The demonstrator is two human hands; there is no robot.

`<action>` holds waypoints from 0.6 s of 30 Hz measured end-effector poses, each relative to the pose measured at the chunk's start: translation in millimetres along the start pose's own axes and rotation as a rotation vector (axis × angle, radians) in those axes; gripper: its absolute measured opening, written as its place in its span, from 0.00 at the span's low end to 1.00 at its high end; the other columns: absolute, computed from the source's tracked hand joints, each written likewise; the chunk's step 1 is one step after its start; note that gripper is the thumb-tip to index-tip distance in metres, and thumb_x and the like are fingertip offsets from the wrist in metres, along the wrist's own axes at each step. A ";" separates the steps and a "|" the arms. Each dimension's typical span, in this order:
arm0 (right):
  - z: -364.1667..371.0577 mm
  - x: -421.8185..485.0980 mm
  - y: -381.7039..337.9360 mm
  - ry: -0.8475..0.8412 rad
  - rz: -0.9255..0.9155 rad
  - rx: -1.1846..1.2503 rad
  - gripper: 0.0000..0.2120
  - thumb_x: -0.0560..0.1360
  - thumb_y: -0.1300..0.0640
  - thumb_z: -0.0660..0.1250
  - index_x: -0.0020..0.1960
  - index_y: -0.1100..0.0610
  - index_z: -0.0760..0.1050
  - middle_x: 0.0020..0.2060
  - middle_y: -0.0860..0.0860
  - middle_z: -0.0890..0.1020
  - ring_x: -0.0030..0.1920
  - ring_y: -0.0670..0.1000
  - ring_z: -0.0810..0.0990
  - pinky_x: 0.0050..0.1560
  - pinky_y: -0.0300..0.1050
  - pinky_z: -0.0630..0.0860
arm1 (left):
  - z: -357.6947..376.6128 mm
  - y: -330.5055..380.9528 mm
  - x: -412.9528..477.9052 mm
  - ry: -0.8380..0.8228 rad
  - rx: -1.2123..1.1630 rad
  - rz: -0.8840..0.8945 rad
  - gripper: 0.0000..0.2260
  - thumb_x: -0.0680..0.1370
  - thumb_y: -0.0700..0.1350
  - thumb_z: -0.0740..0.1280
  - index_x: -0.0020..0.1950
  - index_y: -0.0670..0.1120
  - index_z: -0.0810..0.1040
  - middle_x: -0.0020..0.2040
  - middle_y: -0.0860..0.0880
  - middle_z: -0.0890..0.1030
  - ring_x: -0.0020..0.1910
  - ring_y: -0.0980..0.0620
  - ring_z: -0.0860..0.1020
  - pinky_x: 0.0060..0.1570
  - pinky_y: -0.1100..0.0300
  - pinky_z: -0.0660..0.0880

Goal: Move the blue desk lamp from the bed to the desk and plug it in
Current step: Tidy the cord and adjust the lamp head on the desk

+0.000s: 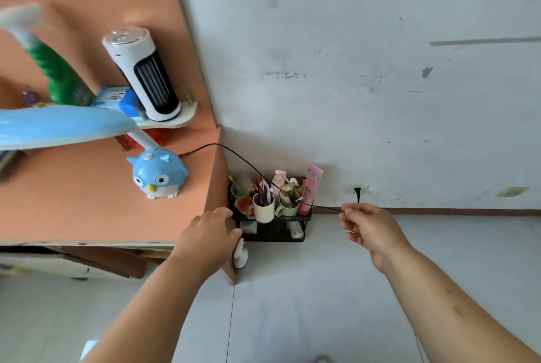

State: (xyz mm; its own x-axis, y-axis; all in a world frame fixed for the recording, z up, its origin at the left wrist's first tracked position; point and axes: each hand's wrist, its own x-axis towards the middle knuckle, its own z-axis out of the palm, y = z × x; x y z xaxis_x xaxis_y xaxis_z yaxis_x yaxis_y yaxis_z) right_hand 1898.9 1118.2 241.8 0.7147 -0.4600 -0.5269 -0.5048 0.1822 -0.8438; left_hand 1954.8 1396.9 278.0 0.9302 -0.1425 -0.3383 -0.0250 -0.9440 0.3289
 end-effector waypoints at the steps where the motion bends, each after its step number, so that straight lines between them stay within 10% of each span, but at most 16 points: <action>1: 9.4 -6.1 -1.1 0.001 -0.012 0.002 0.06 0.76 0.61 0.64 0.50 0.57 0.80 0.41 0.52 0.84 0.41 0.49 0.81 0.46 0.47 0.76 | -5.5 -10.7 -2.3 0.001 -0.010 0.005 0.21 0.77 0.54 0.62 0.69 0.52 0.69 0.64 0.48 0.77 0.63 0.46 0.73 0.60 0.50 0.72; 18: 212.3 -88.8 -3.6 -0.038 -0.119 0.042 0.07 0.76 0.61 0.64 0.48 0.55 0.81 0.41 0.52 0.85 0.41 0.49 0.82 0.37 0.41 0.76 | -94.5 -222.4 -22.8 0.105 -0.089 -0.064 0.22 0.77 0.54 0.63 0.70 0.52 0.68 0.67 0.49 0.75 0.66 0.47 0.71 0.58 0.52 0.71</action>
State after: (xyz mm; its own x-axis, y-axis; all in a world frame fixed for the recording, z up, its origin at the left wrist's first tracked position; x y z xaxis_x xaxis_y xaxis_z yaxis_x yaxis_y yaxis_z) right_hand 1940.0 1342.9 270.1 0.7867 -0.4471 -0.4256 -0.3953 0.1648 -0.9037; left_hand 1973.8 1638.3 295.9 0.9621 -0.0463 -0.2688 0.0642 -0.9193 0.3882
